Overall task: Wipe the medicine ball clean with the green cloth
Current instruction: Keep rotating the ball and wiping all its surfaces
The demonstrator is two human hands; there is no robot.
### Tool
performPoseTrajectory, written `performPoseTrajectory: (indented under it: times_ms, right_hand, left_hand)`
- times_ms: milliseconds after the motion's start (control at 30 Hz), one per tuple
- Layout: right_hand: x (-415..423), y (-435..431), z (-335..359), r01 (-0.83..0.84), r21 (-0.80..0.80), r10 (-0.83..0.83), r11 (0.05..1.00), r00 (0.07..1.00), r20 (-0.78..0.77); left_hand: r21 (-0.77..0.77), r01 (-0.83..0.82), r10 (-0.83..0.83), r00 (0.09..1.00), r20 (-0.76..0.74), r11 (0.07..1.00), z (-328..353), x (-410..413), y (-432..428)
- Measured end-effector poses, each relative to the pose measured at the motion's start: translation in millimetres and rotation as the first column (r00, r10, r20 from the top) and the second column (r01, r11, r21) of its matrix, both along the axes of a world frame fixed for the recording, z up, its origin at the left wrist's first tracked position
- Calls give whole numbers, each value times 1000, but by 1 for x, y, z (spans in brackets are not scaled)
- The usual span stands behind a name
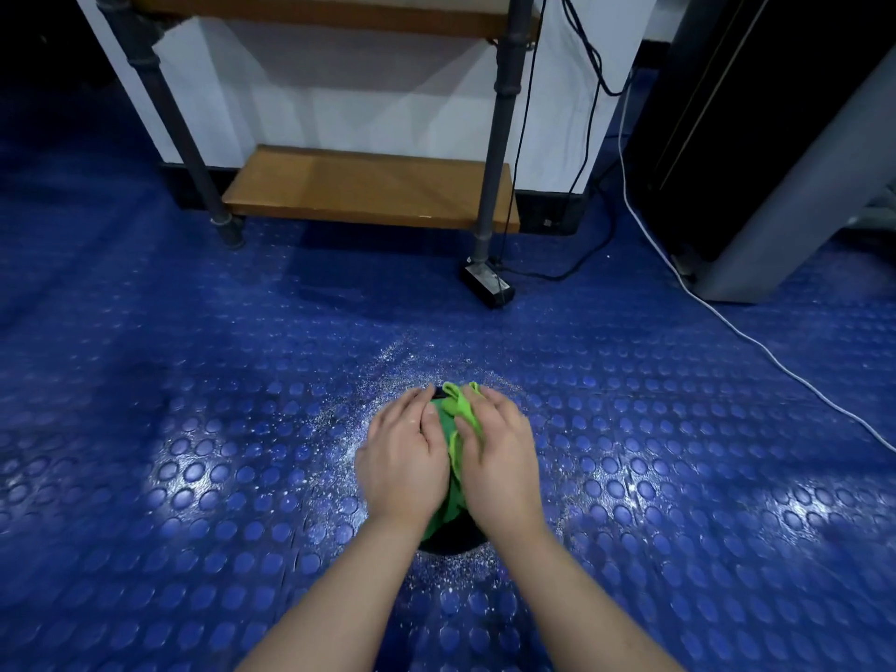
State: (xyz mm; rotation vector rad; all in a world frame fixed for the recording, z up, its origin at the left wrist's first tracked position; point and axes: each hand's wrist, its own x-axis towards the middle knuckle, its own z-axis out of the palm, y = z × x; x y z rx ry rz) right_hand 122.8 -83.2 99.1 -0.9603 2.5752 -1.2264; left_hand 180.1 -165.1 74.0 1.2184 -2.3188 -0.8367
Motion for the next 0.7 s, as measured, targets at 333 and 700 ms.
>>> performPoseTrajectory:
  times_ms: [333,700]
  right_hand:
    - [-54,-19,9,76,177,-125,981,949,288]
    - [-12,-6,0,-31,-14,31,999,999,35]
  left_hand:
    - [15,31,-32,999,44,999,-1,-11,-7]
    - [108,9,-13,999,33,994,1,-20,-27]
